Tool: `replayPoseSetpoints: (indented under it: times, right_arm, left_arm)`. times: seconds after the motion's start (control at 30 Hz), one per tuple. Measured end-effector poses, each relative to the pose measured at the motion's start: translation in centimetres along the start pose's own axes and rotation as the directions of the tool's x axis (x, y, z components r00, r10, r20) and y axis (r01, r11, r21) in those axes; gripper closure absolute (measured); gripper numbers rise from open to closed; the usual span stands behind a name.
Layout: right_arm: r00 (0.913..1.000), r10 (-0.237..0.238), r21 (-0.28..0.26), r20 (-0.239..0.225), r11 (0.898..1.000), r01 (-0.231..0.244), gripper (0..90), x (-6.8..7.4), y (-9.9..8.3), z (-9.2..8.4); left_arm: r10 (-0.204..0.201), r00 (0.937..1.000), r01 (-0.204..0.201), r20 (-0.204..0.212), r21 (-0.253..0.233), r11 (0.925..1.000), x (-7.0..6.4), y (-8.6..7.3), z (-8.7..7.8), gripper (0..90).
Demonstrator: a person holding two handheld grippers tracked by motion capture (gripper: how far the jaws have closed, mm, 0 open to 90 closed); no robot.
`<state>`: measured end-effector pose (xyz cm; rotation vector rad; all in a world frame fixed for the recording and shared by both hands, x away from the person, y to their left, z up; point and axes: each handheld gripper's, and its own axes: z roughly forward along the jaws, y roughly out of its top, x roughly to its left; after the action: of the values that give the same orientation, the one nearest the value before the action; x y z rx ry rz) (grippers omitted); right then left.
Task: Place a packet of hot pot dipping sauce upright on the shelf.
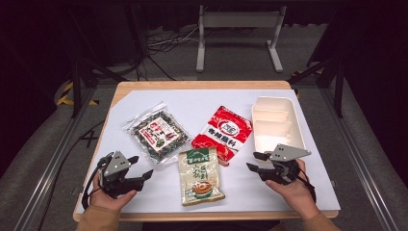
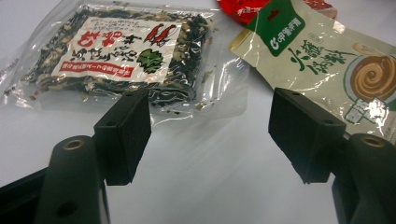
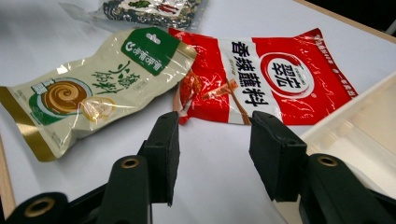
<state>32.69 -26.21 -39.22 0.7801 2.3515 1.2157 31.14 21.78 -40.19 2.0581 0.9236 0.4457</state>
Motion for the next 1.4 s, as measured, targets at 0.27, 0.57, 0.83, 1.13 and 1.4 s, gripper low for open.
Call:
replayPoseSetpoints:
  times: [0.27,0.57,0.83,1.13,1.4]
  right_arm:
    - [0.9999,-0.01,0.016,0.001,1.0,0.01,52.9,0.0,-0.1,-0.1]
    - [0.9992,-0.027,0.013,-0.028,1.0,0.028,54.3,0.3,-0.1,0.0]
    - [0.9994,-0.011,0.014,-0.032,1.0,0.012,54.2,0.4,-0.1,0.0]
    - [0.9986,-0.002,0.015,-0.052,1.0,0.003,52.1,0.4,0.0,0.0]
    - [0.9982,-0.012,0.02,-0.058,1.0,0.013,50.6,0.5,0.4,0.1]
  left_arm:
    - [-0.021,0.9994,0.022,0.027,-0.043,0.9988,0.5,-0.1,-0.8,32.4]
    - [-0.023,0.9991,0.026,0.036,-0.066,0.9975,0.7,-0.2,-0.9,34.0]
    - [-0.017,0.998,0.022,0.062,-0.083,0.9963,1.0,-0.5,-1.1,33.8]
    - [-0.015,0.9973,0.022,0.072,-0.09,0.9957,0.9,-0.5,-1.2,34.6]
    - [-0.015,0.9976,0.022,0.067,-0.095,0.9952,1.0,-0.5,-1.2,34.6]
